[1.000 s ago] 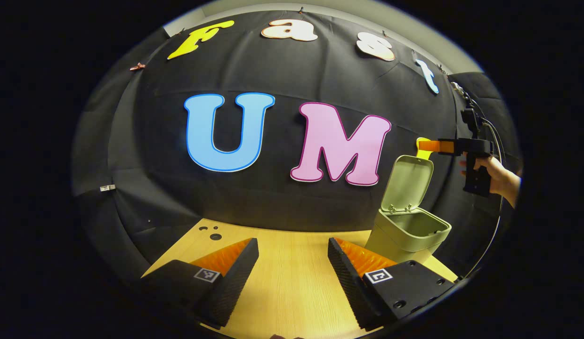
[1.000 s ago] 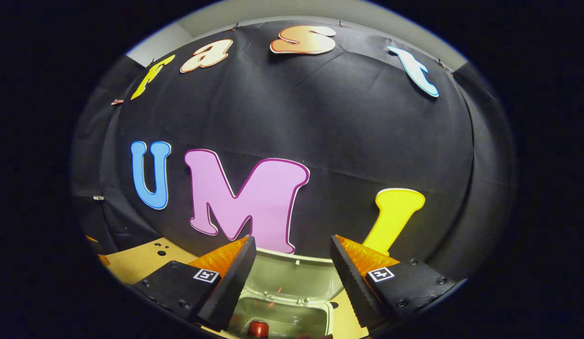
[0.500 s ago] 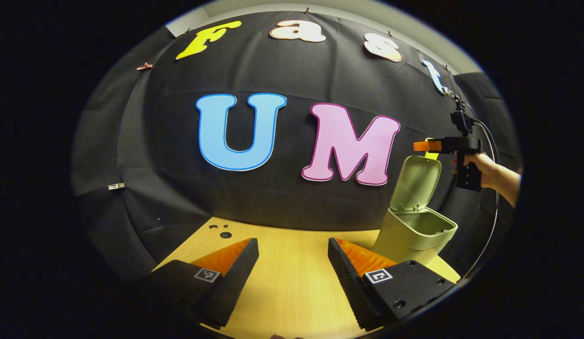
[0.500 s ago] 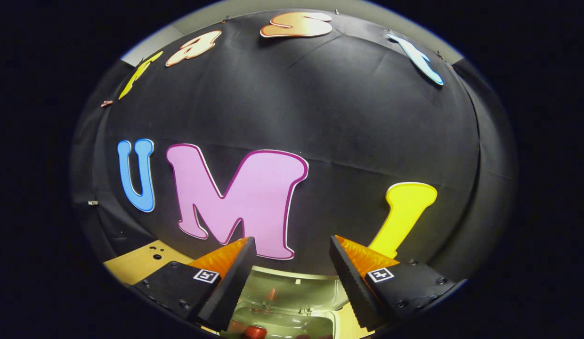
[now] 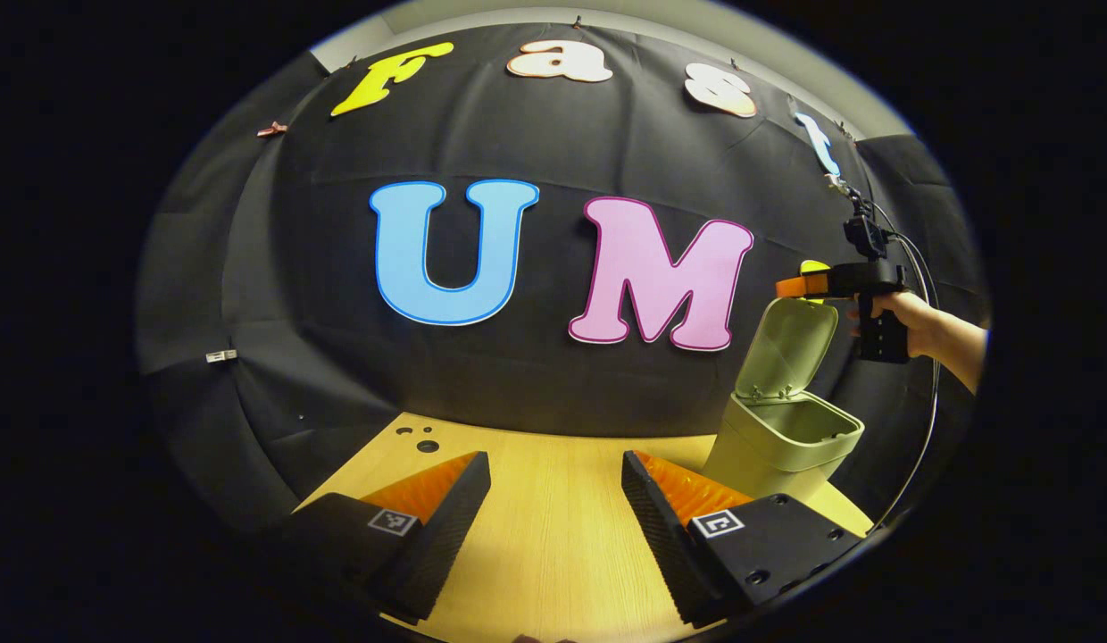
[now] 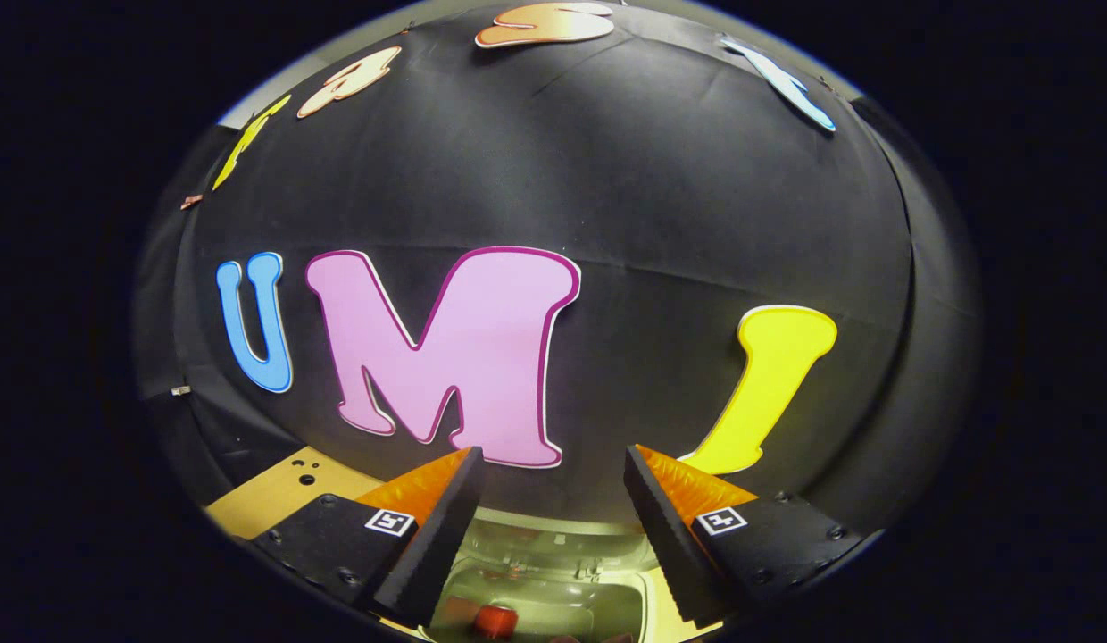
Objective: Press the lid of the desktop garbage bin to open it, pick up the crumpled paper on the desktop and throw it into the bin, then pick up the pop can on the desktop and drop it into the bin, and finally close the garbage bin lid.
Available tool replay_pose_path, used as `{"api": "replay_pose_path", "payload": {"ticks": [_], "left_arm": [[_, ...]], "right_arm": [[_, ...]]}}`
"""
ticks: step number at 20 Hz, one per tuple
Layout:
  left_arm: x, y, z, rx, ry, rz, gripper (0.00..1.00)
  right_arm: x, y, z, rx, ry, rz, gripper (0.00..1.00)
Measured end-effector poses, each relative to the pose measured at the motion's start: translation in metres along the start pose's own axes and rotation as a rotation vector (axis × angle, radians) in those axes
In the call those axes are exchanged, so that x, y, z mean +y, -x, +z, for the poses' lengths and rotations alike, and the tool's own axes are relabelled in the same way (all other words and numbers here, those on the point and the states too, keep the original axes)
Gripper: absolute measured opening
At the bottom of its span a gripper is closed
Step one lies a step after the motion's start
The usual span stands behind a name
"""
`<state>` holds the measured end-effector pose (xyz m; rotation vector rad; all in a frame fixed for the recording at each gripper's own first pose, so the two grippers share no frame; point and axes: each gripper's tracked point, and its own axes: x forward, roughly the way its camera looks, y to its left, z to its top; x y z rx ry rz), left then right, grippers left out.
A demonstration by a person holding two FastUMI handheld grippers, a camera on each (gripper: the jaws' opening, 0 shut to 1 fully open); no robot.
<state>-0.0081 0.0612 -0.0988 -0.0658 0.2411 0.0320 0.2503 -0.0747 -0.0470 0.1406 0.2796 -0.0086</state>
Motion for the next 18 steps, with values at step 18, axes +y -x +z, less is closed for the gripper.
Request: {"api": "replay_pose_path", "payload": {"ticks": [18], "left_arm": [[-0.021, -0.002, -0.009, 0.019, -0.017, -0.061, 0.96]], "right_arm": [[0.018, 0.077, -0.109, 0.236, -0.063, 0.092, 0.98]]}}
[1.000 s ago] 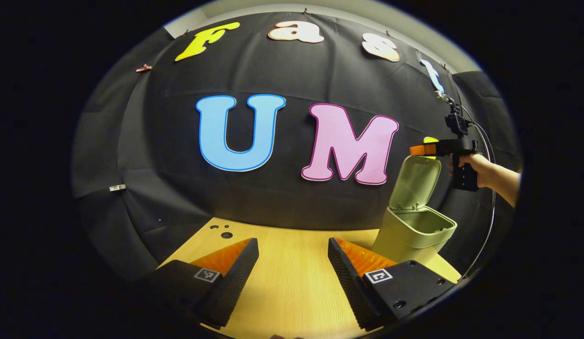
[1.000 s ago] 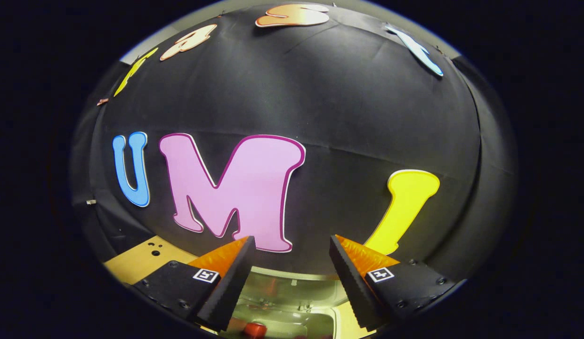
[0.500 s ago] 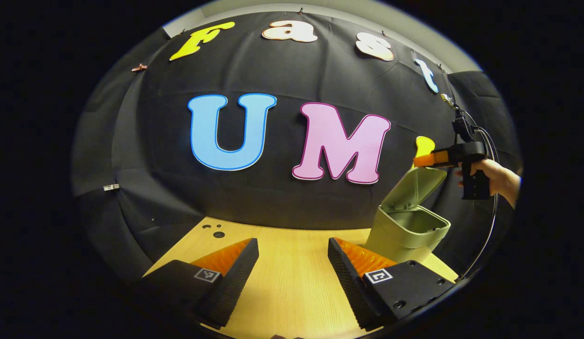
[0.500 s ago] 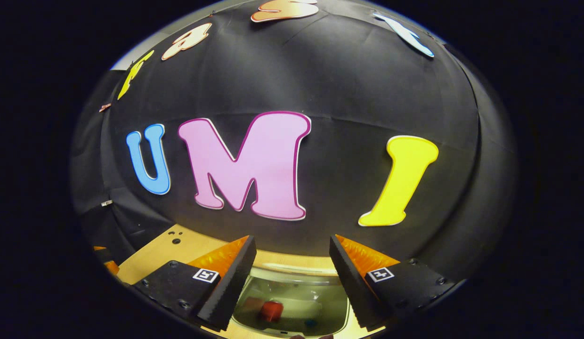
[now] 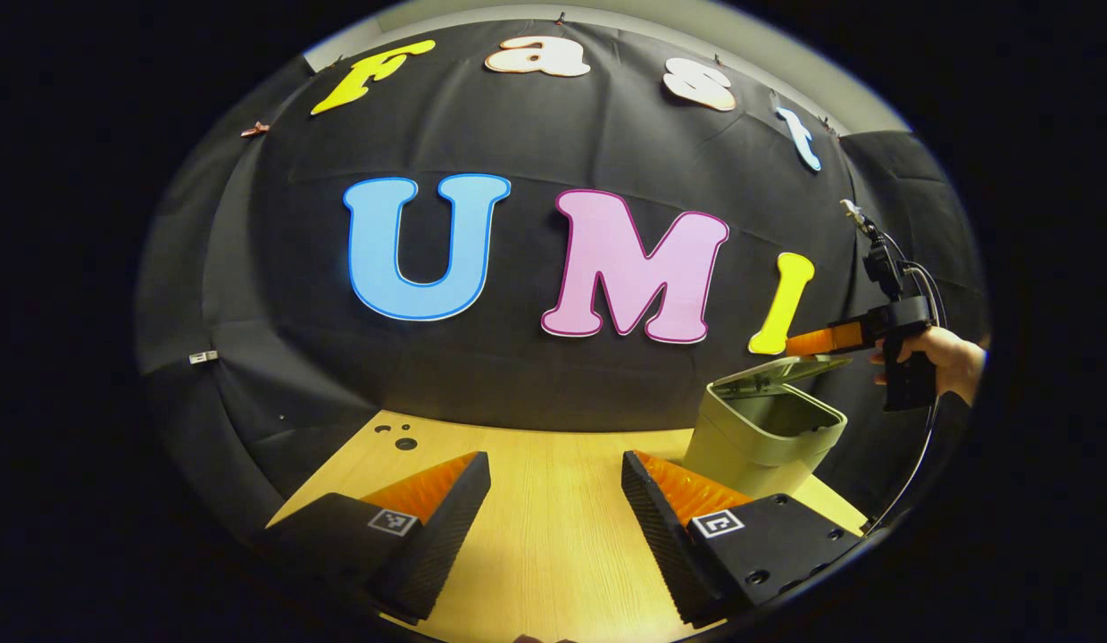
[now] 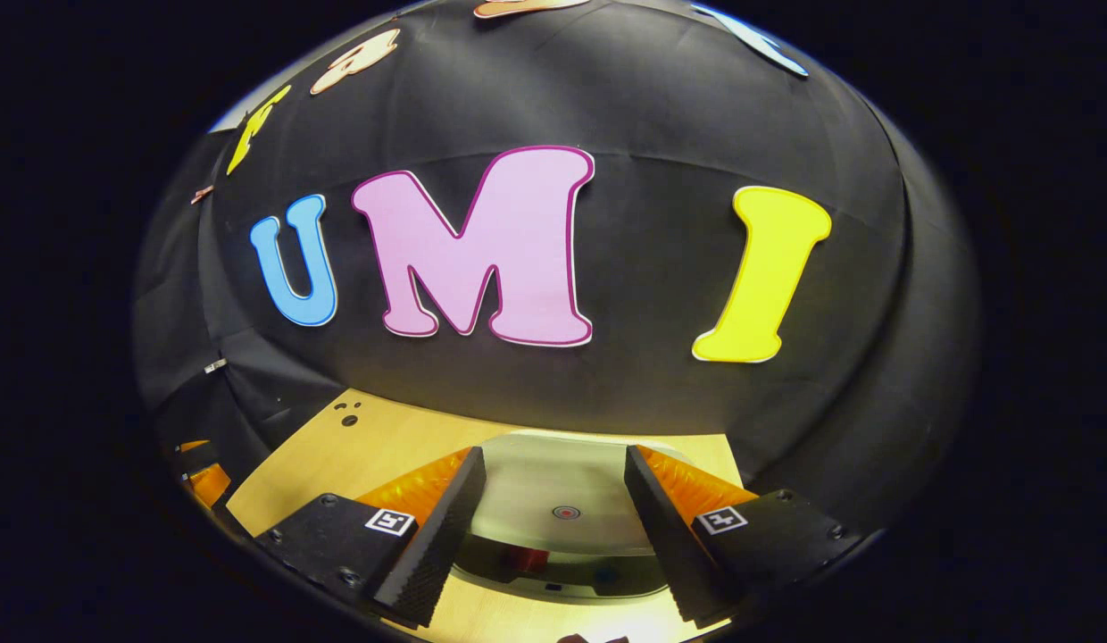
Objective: Press the lid of the desktop garbage bin to open it, pick up the crumpled paper on the desktop and throw it into the bin, then pick up the pop can on the desktop and drop it into the bin, and finally close the garbage bin lid.
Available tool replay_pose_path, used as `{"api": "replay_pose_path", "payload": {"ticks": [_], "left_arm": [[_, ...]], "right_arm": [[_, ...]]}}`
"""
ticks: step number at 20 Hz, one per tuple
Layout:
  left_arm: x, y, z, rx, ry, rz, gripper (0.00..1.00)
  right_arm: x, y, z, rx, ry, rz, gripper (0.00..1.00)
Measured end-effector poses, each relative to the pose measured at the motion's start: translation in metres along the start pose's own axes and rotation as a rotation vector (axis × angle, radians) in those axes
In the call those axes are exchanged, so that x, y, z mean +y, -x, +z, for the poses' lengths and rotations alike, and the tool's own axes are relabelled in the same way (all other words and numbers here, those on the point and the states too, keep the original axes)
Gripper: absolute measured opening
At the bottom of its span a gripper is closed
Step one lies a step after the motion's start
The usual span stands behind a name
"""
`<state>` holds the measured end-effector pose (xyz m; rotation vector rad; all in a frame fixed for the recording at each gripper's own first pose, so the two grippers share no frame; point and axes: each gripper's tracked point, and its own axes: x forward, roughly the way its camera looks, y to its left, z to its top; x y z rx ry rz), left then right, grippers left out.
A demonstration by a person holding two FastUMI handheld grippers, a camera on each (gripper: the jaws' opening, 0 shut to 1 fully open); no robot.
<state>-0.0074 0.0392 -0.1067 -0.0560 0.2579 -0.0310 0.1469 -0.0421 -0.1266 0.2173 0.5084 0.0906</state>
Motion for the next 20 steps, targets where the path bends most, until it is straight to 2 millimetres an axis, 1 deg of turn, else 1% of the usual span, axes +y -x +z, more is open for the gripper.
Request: {"api": "replay_pose_path", "payload": {"ticks": [8, 9, 10, 15, 20], "left_arm": [[0.001, -0.001, -0.006, 0.014, 0.005, -0.001, 0.96], [0.000, -0.001, -0.007, 0.016, 0.003, -0.004, 0.96], [-0.001, -0.002, -0.008, 0.017, 0.000, -0.003, 0.96], [-0.001, -0.001, -0.010, 0.024, -0.001, -0.006, 0.96], [-0.003, -0.003, -0.012, 0.028, -0.001, -0.010, 0.96]], "right_arm": [[0.003, 0.003, -0.030, 0.063, -0.006, 0.018, 0.98], [0.003, 0.003, -0.033, 0.067, -0.014, 0.021, 0.96], [0.003, 0.002, -0.036, 0.071, -0.021, 0.022, 0.97], [-0.003, 0.006, -0.048, 0.080, 0.005, 0.007, 0.97], [0.001, 0.009, -0.071, 0.122, 0.020, 0.028, 0.97]]}}
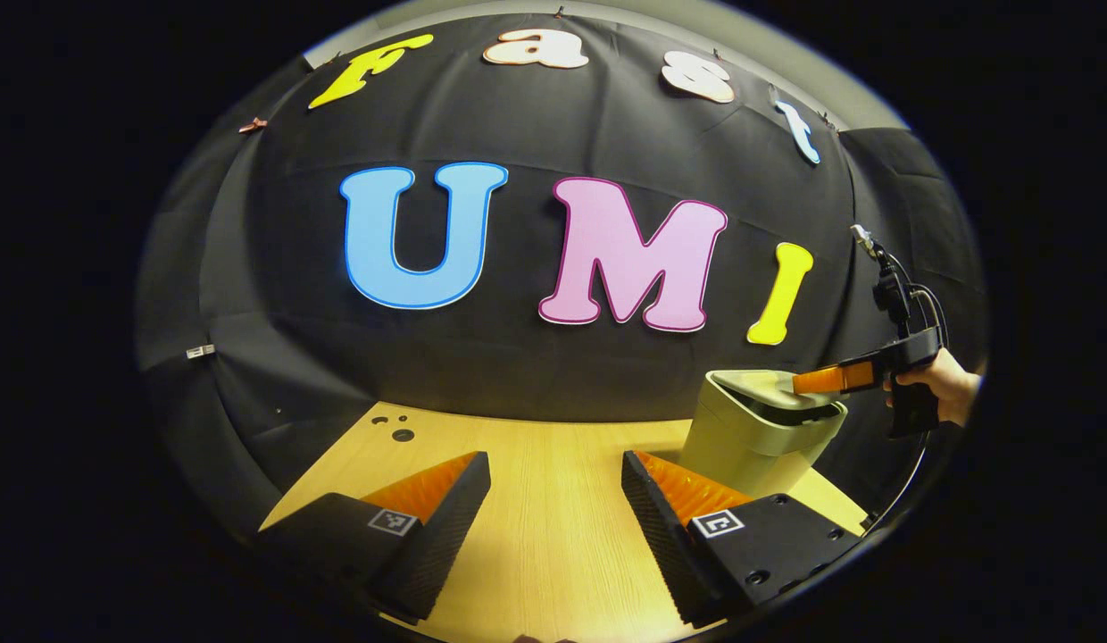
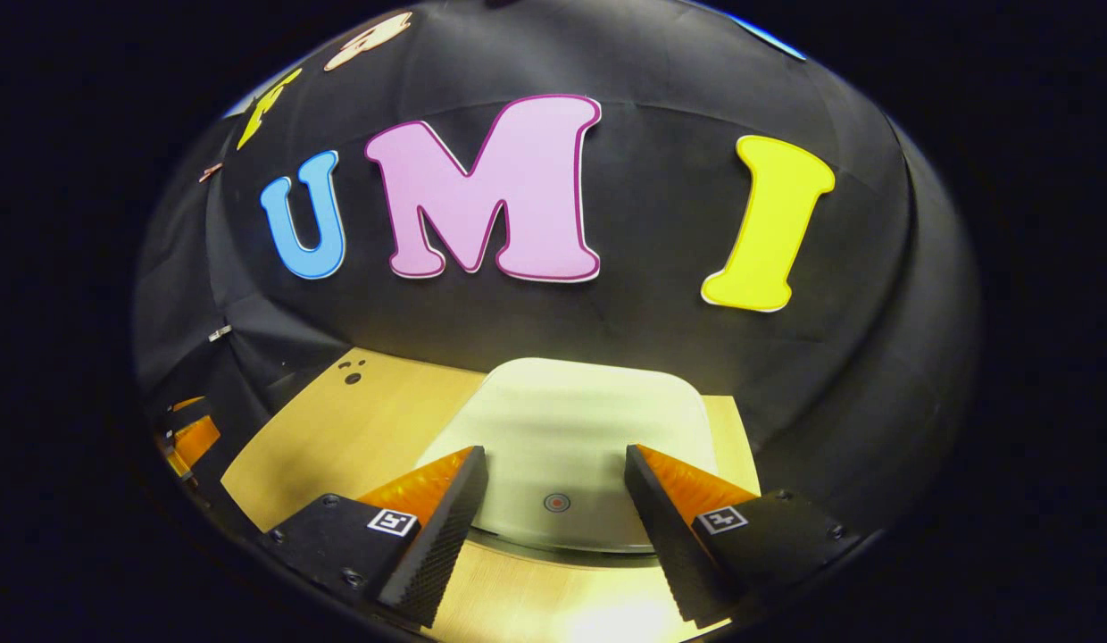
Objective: Press the lid of the desktop garbage bin to open it, pick up the crumpled paper on the desktop and throw it into the bin, then pick up the pop can on the desktop and drop it into the bin, and finally close the garbage bin lid.
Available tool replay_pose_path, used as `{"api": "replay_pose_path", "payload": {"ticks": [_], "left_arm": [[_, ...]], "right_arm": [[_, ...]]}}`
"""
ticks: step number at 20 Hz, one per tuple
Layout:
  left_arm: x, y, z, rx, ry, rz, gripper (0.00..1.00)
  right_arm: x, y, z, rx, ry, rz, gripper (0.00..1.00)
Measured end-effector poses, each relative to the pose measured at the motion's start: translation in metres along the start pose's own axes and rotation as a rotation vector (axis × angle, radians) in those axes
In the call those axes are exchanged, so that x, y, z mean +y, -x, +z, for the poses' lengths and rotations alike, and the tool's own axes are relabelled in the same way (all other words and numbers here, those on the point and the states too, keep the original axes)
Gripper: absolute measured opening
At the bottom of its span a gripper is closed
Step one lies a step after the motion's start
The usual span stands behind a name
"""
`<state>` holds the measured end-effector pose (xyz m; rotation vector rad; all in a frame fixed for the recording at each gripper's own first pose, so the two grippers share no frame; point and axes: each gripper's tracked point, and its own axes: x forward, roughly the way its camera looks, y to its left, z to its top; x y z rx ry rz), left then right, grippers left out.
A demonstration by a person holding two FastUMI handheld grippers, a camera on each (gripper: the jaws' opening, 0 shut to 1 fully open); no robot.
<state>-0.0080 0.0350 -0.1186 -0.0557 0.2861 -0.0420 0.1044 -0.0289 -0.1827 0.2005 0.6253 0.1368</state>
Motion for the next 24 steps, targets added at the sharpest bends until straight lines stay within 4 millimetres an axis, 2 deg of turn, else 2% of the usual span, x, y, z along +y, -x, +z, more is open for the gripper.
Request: {"api": "replay_pose_path", "payload": {"ticks": [5, 17, 24], "left_arm": [[-0.003, -0.001, 0.000, 0.003, -0.006, -0.006, 0.96], [-0.016, -0.007, -0.003, 0.012, -0.014, -0.026, 0.96], [-0.019, -0.005, 0.004, -0.003, -0.024, -0.034, 0.96]], "right_arm": [[-0.001, -0.003, -0.016, 0.027, -0.006, -0.001, 0.97], [0.001, -0.004, -0.026, 0.006, 0.002, 0.026, 0.99], [0.001, -0.002, -0.013, -0.032, -0.095, 0.028, 0.96]]}}
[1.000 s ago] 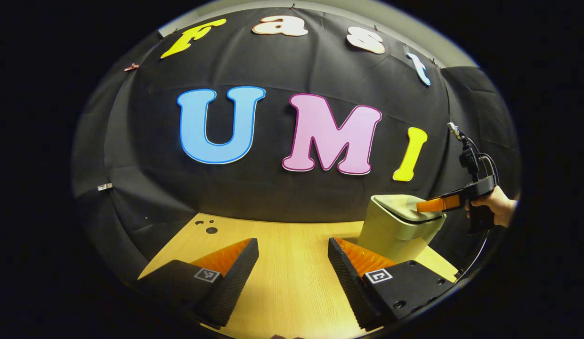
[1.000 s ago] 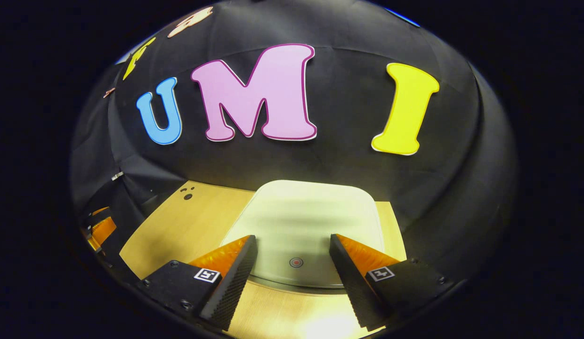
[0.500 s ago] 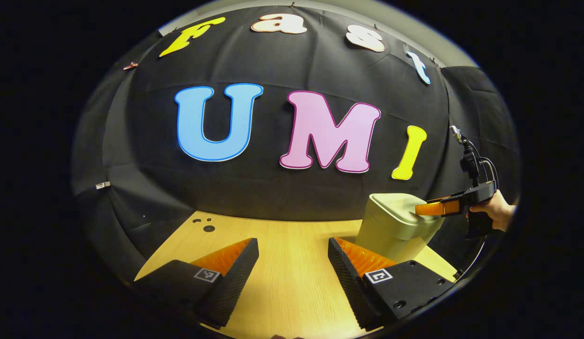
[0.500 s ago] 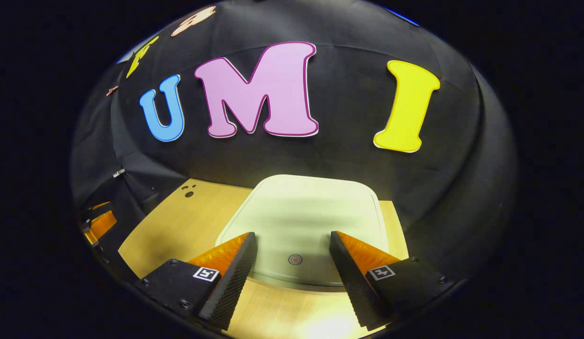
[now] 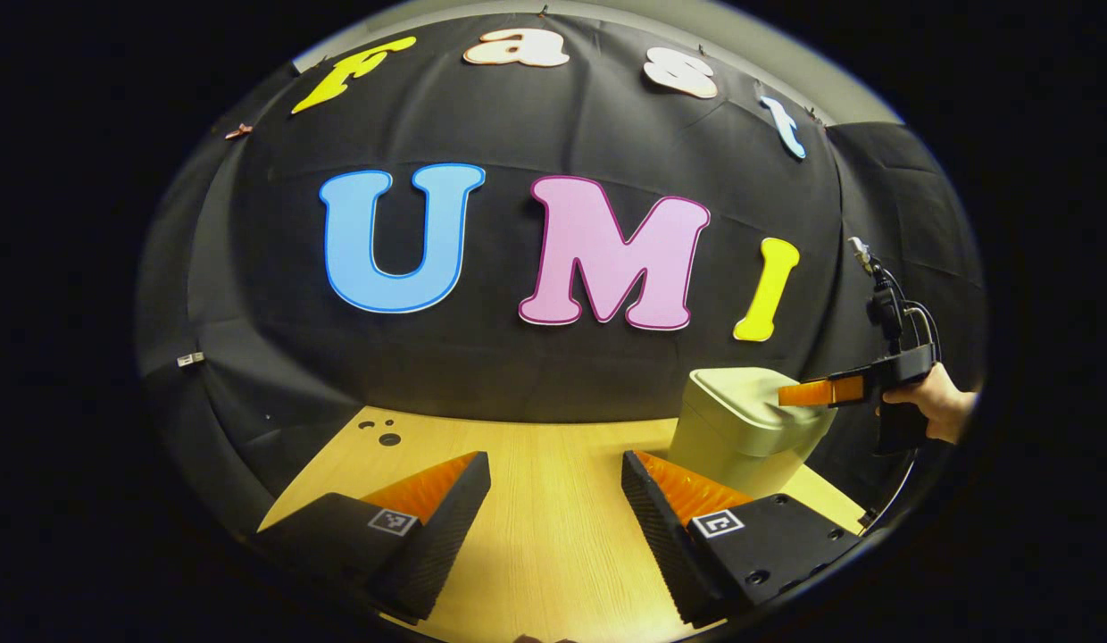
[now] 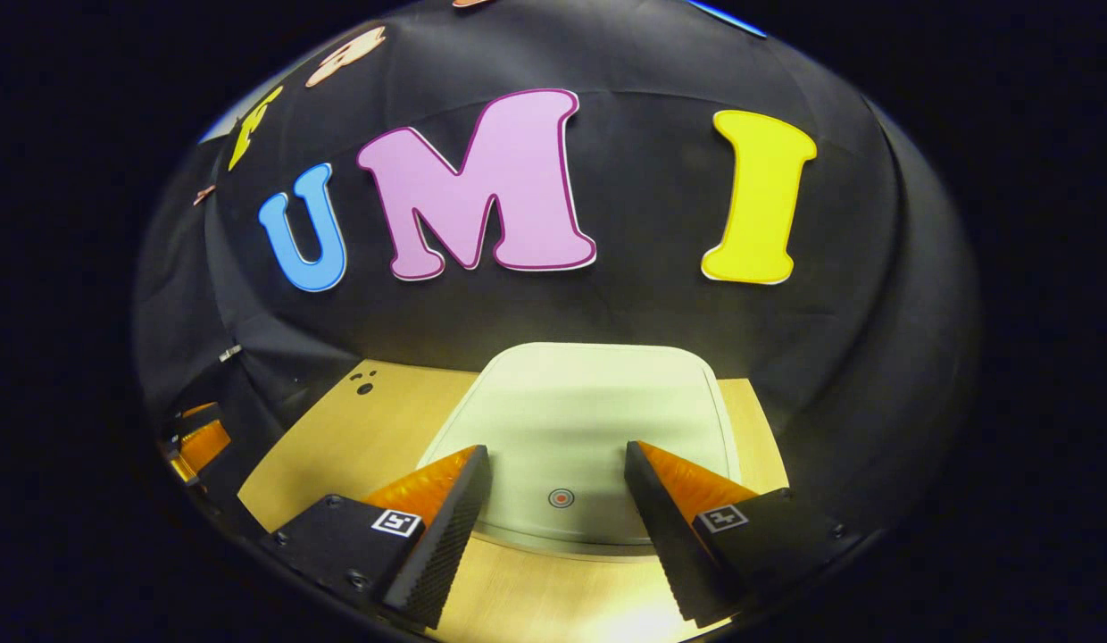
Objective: Press the lid of the desktop garbage bin to open it, pick up the crumpled paper on the desktop and throw it into the bin, then pick up the pop can on the desktop and drop it into the bin, and finally close the garbage bin lid.
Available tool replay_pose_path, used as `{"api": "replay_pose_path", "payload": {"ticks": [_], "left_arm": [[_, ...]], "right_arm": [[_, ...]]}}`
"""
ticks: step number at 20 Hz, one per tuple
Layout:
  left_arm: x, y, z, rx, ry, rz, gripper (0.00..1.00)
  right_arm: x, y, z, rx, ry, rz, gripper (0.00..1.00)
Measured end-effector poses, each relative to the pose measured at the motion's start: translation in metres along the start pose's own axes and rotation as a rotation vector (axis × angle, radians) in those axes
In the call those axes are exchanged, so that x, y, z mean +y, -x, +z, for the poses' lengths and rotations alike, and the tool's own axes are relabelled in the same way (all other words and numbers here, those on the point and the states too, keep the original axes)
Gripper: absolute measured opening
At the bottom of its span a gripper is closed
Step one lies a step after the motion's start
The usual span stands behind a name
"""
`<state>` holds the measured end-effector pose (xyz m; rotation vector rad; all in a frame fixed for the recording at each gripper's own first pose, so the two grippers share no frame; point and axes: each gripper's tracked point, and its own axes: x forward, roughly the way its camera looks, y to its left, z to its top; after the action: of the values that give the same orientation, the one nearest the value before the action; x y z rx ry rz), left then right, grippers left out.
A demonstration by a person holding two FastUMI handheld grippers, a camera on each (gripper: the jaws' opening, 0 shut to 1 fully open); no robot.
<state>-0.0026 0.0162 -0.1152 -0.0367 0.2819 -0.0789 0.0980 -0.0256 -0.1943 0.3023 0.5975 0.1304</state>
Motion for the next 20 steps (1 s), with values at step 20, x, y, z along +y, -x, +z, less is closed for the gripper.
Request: {"api": "replay_pose_path", "payload": {"ticks": [20], "left_arm": [[-0.018, -0.001, 0.003, 0.001, -0.014, -0.028, 0.96]], "right_arm": [[0.063, 0.078, 0.033, -0.156, 0.024, 0.134, 0.98]]}}
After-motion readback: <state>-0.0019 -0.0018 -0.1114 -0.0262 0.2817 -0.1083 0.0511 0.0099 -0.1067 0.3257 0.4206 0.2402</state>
